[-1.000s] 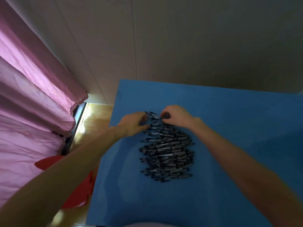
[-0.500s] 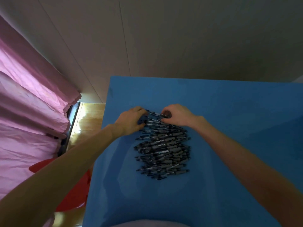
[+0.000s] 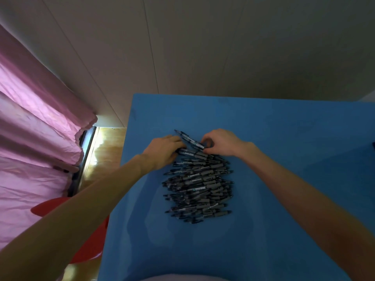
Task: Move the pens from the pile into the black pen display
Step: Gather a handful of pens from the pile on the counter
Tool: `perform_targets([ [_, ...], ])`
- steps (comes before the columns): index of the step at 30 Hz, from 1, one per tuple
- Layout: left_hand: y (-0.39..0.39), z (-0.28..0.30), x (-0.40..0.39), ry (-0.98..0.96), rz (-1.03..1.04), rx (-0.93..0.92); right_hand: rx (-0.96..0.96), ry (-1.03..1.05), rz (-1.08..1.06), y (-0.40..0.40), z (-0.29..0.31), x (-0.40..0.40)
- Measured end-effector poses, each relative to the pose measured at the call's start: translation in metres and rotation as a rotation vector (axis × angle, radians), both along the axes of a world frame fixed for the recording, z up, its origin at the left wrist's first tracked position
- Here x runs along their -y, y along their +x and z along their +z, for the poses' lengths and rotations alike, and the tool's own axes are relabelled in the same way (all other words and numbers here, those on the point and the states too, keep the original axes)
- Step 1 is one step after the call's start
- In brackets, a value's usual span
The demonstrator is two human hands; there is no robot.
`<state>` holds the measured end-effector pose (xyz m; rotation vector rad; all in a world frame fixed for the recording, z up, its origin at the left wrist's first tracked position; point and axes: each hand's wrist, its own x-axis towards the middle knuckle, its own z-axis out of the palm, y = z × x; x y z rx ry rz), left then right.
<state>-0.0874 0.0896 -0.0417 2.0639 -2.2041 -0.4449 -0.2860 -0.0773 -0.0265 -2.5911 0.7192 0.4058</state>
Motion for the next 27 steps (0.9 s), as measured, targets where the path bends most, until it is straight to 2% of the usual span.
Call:
perform_targets([
  [6, 0.007, 0.000, -0.001, -0.036, 0.135, 0.070, -0.051, -0.079, -0.017, -0.003, 0.005, -0.001],
  [10, 0.023, -0.003, 0.001, -0.049, 0.226, 0.103, -0.060, -0.003, -0.049, -0.002, 0.005, -0.001],
  [15, 0.023, -0.002, 0.009, -0.006, 0.116, 0.088, -0.183, -0.024, -0.064, -0.017, 0.008, 0.010],
  [19, 0.017, -0.007, 0.013, -0.003, 0.041, 0.087, -0.057, -0.093, 0.002, -0.002, 0.005, -0.005],
  [23, 0.016, -0.009, 0.019, 0.019, 0.028, 0.052, -0.062, -0.187, 0.098, 0.009, -0.001, -0.008],
  [27, 0.016, -0.009, 0.024, 0.013, 0.046, 0.058, -0.017, -0.244, -0.037, 0.002, -0.003, 0.002],
])
